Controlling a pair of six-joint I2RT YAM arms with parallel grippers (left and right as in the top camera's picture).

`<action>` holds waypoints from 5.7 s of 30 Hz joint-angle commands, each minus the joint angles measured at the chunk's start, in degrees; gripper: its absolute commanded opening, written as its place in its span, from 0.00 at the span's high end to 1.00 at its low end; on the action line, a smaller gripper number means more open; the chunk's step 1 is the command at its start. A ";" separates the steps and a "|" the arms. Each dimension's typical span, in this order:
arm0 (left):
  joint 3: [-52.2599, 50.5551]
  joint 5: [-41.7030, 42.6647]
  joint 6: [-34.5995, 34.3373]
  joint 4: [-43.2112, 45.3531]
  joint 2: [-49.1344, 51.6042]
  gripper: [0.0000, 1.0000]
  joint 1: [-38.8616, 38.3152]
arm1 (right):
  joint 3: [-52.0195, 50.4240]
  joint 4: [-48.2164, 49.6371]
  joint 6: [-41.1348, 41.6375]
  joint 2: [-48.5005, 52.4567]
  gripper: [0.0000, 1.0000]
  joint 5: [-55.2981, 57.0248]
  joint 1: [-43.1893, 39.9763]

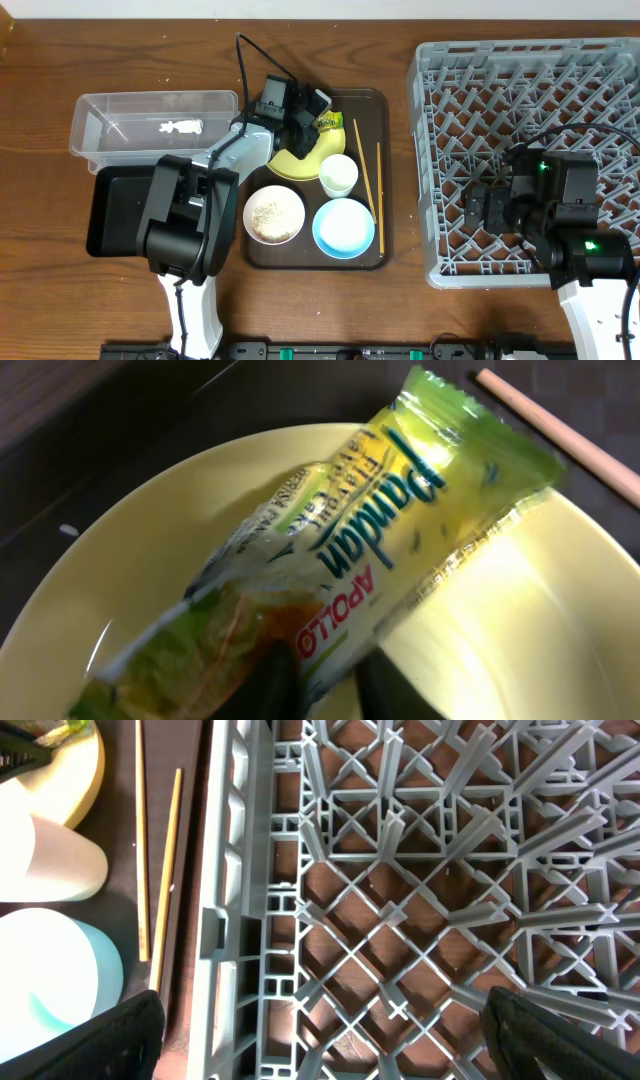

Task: Sort waste into correct bins and load items into the dishwasher rack
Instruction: 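Grasp the yellow-green snack wrapper on the plate with the left gripper, then carry the wrapper left and release it into the clear bin, then grasp the rim of the white rice bowl with the left gripper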

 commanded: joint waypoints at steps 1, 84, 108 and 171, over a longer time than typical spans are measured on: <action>-0.37 -0.13 0.04 0.04 0.79 0.81 0.09 | 1.09 -0.09 0.37 0.00 0.01 -0.22 0.59; -0.83 -2.89 -33.20 -50.29 -29.20 0.17 10.84 | 1.09 -0.02 0.37 0.00 0.01 -0.24 0.59; -15.61 -6.95 -46.51 -31.76 -28.55 0.26 -4.50 | 1.09 -0.09 0.39 0.00 0.01 -0.26 0.59; -13.22 -7.41 -51.93 -30.47 -32.61 0.94 -7.89 | 1.09 -0.46 0.39 0.00 0.01 -0.44 0.59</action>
